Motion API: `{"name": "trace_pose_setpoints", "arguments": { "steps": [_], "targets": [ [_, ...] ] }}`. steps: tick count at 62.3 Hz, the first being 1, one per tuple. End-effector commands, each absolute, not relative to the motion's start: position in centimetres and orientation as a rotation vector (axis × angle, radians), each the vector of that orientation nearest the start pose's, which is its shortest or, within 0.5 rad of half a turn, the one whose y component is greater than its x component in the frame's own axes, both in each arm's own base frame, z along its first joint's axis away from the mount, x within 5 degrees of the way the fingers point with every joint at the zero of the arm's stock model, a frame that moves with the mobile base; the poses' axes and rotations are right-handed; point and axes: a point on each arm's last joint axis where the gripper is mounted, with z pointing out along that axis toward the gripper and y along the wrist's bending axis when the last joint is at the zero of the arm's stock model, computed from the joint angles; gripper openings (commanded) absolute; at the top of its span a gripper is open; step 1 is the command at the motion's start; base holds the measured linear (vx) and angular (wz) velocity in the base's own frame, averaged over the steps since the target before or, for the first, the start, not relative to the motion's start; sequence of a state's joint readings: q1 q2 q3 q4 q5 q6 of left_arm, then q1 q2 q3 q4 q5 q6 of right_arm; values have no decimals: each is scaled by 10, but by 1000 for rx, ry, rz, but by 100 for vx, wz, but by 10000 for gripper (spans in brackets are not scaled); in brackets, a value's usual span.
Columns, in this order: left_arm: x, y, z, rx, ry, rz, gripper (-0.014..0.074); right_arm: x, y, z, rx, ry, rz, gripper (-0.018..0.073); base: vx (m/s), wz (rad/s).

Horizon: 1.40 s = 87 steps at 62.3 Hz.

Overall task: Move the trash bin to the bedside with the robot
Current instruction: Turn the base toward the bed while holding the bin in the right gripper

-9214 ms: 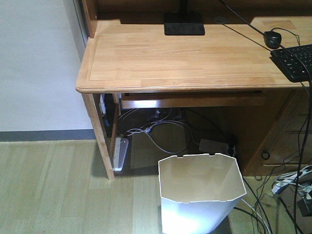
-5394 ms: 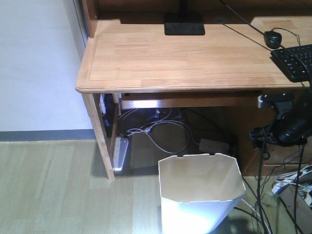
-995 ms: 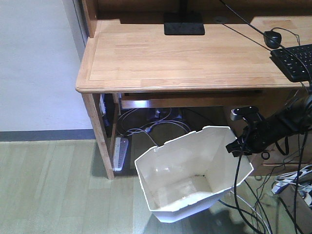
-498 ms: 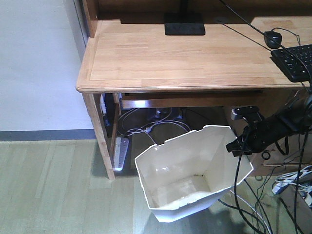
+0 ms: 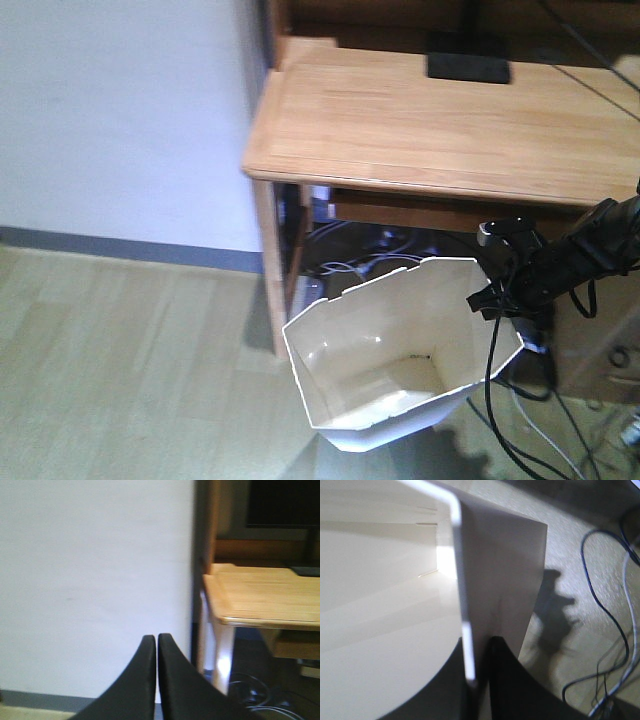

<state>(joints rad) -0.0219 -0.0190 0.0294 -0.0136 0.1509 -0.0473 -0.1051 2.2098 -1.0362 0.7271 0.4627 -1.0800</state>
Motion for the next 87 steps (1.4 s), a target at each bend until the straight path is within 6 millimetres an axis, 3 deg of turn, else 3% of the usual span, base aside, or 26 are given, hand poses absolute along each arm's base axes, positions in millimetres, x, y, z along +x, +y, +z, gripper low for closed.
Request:
{"name": "trace_pose_setpoints", "arguments": {
  "steps": [1, 87],
  "targets": [
    [57, -2, 189, -36, 1585, -80, -6, 356, -1, 62, -393, 2816, 503, -6, 1, 66],
    [57, -2, 189, -36, 1585, -80, -6, 356, -2, 62, -393, 2816, 501, -6, 8, 61]
  ]
}}
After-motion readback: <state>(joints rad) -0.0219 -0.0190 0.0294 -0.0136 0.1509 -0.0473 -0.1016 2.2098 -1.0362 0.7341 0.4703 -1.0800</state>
